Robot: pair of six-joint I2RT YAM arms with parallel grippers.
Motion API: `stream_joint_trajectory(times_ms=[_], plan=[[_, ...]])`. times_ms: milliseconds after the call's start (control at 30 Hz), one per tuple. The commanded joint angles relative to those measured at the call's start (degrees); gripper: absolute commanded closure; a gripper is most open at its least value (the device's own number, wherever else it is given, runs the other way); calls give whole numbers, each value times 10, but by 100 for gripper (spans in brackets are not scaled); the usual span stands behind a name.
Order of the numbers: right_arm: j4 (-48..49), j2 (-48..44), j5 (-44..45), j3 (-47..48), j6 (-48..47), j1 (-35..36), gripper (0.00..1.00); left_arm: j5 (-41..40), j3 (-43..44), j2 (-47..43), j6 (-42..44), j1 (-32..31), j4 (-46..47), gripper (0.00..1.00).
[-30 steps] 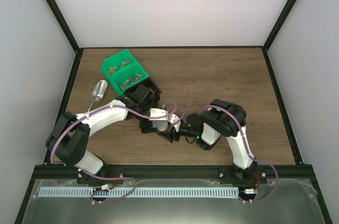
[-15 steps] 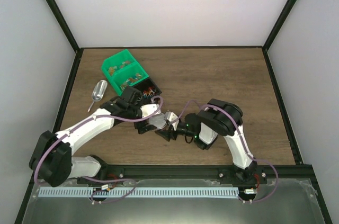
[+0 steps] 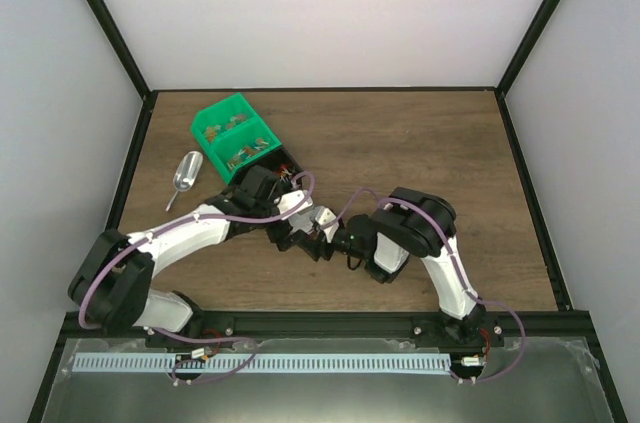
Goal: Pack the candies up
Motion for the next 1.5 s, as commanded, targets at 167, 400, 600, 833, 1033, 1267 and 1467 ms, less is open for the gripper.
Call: stream_joint_trajectory(times_ms=[167, 400, 600, 833, 1033, 1267, 1467], plan=[[-66, 27, 29, -1, 17, 10, 20, -23, -8, 21, -25, -10, 44, 4], [-66, 29, 28, 0, 17, 11, 20, -73, -13, 26, -22, -10, 60, 5], [-72, 30, 22, 2, 17, 11, 21, -50, -13, 29, -18, -11, 55, 6], [-70, 31, -23, 0, 15, 11, 21, -32, -11, 43, 23, -9, 29, 17], [-60, 32, -79, -3, 3, 11, 22, -1, 3, 51, 147, 10, -50, 22], [-32, 27, -162, -21, -6, 14, 24, 64, 70, 92, 363, 57, -197, 22], [-35, 28, -170, -19, -5, 15, 25, 47, 99, 127, 470, 58, -233, 19]])
